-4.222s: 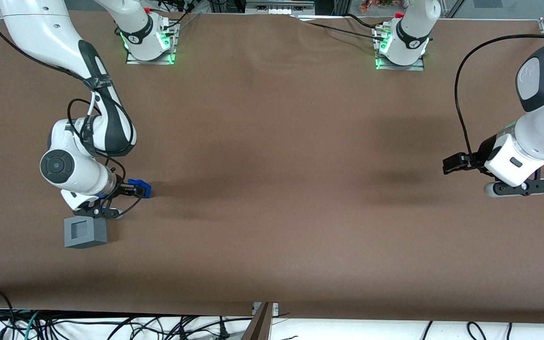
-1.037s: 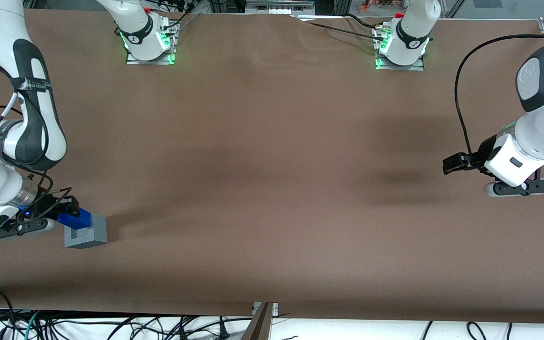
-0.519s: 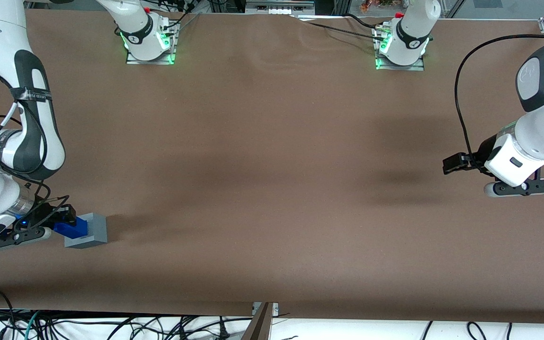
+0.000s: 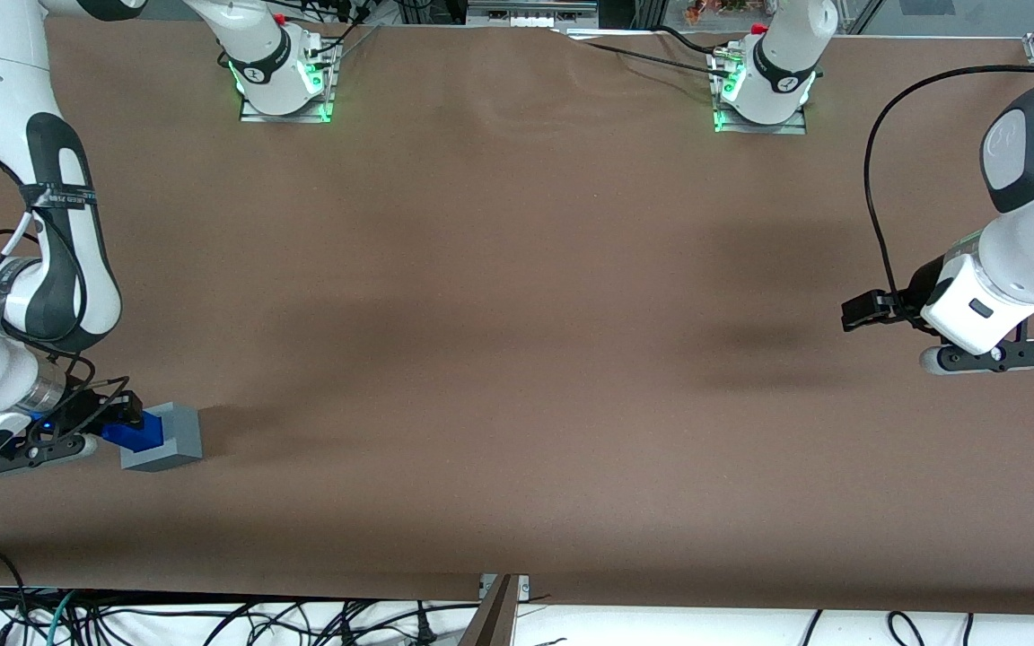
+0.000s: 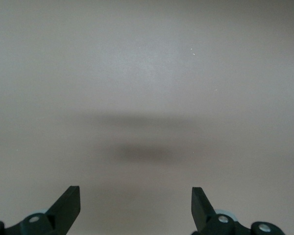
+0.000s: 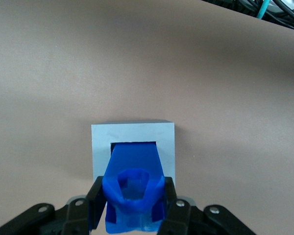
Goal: Insert blue part into gray base with right arm
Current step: 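Open the right gripper to release the blue block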
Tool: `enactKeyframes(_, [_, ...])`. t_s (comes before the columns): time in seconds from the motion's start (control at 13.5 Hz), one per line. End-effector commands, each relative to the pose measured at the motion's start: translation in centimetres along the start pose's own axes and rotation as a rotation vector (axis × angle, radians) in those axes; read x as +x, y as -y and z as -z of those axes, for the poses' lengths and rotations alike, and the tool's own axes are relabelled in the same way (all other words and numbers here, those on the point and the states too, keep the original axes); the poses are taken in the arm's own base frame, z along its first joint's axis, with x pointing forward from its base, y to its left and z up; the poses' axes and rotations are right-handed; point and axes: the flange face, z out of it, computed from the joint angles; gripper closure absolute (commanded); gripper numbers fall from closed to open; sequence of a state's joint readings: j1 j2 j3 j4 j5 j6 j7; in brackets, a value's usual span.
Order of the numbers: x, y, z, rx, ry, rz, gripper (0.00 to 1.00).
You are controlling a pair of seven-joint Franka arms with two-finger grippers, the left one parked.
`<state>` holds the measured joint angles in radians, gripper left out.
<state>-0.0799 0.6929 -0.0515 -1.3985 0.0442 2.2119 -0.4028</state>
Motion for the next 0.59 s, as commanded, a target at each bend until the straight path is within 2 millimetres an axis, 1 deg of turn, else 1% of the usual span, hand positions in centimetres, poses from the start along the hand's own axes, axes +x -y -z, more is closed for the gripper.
enactKeyframes(0.0, [0.2,-0.5,-1.1,0.028,-0.003,-0.004,0.71])
enactKeyframes(0.07, [0.2,-0.5,-1.1,0.035,-0.007,-0.012,0.7])
enactKeyframes(0.15, [0.3,-0.5,-1.0,0.039,-0.017,-0.017,0.55])
enactKeyframes(0.22, [0.5,-0.3,-0.9,0.038,-0.025,-0.018,0.08])
enactKeyframes(0.3, [0.7,-0.3,-0.6,0.042,-0.033,-0.015,0.0])
enactKeyframes(0.44, [1.5,0.1,1.3,0.042,-0.055,-0.01,0.01])
enactKeyframes(0.52, [1.8,0.3,1.8,0.045,-0.054,-0.004,0.0])
